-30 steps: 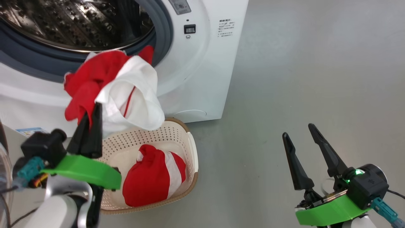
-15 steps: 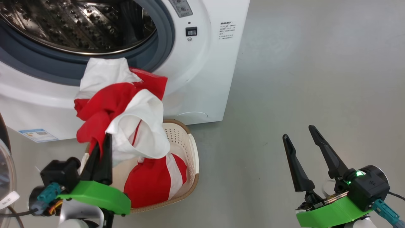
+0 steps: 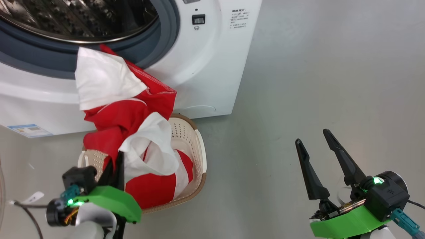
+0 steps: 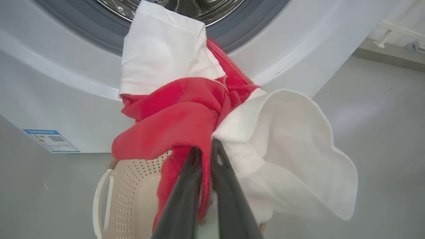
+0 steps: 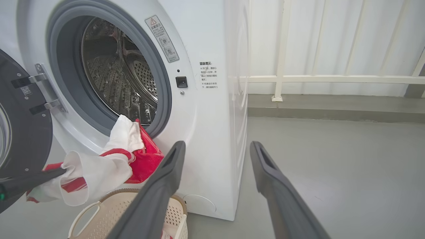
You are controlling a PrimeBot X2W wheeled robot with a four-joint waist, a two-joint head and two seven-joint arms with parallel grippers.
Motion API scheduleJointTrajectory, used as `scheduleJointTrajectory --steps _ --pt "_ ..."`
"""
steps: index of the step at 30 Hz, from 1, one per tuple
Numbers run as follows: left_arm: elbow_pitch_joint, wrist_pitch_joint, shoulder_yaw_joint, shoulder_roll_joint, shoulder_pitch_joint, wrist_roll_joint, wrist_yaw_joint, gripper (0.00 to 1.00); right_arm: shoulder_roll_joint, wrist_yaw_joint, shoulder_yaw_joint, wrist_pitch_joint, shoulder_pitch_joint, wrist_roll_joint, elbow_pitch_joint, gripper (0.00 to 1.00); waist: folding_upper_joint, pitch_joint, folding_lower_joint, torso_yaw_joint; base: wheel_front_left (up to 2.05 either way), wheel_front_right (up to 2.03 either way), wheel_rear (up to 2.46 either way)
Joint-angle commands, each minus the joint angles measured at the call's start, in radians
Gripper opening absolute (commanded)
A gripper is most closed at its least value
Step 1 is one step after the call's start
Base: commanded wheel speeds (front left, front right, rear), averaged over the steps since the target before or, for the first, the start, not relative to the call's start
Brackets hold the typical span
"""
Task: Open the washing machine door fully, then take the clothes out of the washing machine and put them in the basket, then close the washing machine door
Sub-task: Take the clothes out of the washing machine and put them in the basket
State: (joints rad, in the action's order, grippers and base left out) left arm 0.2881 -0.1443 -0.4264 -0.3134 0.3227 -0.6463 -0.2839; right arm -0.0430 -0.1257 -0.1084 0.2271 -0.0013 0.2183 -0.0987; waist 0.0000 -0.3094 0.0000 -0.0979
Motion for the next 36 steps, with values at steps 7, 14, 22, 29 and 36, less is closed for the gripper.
scheduleJointTrajectory --steps 7,14,22,29,36 --pt "0.237 -0.035 0.011 0.040 0.139 -0.028 0.084 0.00 -0.007 -0.005 -0.030 -0.006 -0.038 -0.010 -0.032 1.00 0.0000 -0.047 0.0000 -0.011 0.00 0.00 0.00" --pt "0.466 -0.060 0.001 0.084 0.234 -0.038 0.142 0.00 -0.007 -0.005 -0.039 -0.007 -0.056 -0.010 -0.031 1.00 0.0000 -0.077 0.0000 -0.028 0.00 0.00 0.00" --pt "0.664 -0.087 0.004 0.117 0.312 -0.048 0.192 0.00 -0.007 -0.005 -0.046 -0.005 -0.067 -0.008 -0.026 1.00 0.0000 -0.096 0.0000 -0.045 0.00 0.00 0.00" --pt "0.810 -0.106 0.008 0.143 0.375 -0.050 0.223 0.00 -0.007 -0.005 -0.057 -0.006 -0.083 -0.008 -0.022 1.00 0.0000 -0.117 0.0000 -0.060 0.00 0.00 0.00" --pt "0.927 -0.110 0.006 0.165 0.406 -0.056 0.241 0.00 -0.007 -0.005 -0.070 -0.007 -0.091 -0.006 -0.018 1.00 0.0000 -0.129 0.0000 -0.076 0.00 0.00 0.00"
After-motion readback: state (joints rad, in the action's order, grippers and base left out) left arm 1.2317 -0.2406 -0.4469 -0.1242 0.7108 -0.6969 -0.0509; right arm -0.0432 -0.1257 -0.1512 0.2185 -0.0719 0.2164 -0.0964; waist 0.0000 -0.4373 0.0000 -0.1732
